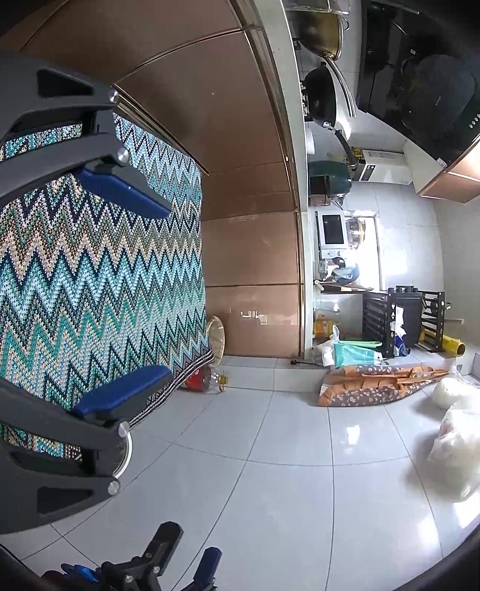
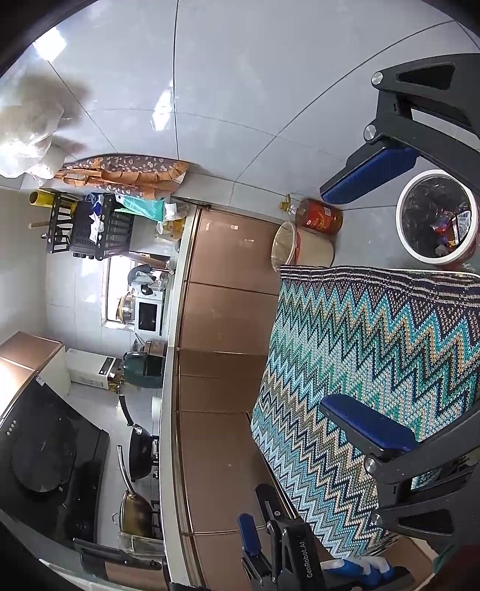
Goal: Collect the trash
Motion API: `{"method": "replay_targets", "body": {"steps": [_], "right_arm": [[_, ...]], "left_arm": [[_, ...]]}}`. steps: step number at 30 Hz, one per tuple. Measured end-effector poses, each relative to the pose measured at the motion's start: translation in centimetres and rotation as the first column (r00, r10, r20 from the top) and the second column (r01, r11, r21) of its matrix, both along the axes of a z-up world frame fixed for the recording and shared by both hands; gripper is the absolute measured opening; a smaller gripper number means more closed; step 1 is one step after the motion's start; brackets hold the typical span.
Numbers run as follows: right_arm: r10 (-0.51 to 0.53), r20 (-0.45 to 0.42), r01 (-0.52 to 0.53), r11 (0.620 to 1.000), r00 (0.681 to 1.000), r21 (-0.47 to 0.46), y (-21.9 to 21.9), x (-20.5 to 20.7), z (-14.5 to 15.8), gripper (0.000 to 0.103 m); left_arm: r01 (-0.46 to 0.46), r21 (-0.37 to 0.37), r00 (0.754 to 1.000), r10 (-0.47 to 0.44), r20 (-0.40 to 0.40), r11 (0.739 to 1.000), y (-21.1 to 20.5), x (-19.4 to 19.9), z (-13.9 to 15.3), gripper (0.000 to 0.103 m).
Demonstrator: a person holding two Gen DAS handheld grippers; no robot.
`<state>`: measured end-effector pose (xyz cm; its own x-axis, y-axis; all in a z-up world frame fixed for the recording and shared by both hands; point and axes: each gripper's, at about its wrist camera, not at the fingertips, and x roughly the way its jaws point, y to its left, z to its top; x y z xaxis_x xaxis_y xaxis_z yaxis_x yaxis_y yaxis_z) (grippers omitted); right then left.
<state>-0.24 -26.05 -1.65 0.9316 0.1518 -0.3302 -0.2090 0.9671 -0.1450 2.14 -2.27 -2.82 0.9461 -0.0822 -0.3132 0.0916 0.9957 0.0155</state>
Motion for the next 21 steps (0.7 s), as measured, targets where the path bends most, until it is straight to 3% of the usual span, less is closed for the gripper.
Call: {"method": "replay_targets", "body": {"steps": [21], "right_arm": [[-0.026,0.009,0.026,1.000,1.000,0.016,-0.77,-0.21,0.20,0.103]], "left_arm": [[-0.037,0.020,0.999,0.036,0.031,0.999,0.11,-0.36,0.51,0.081]]}}
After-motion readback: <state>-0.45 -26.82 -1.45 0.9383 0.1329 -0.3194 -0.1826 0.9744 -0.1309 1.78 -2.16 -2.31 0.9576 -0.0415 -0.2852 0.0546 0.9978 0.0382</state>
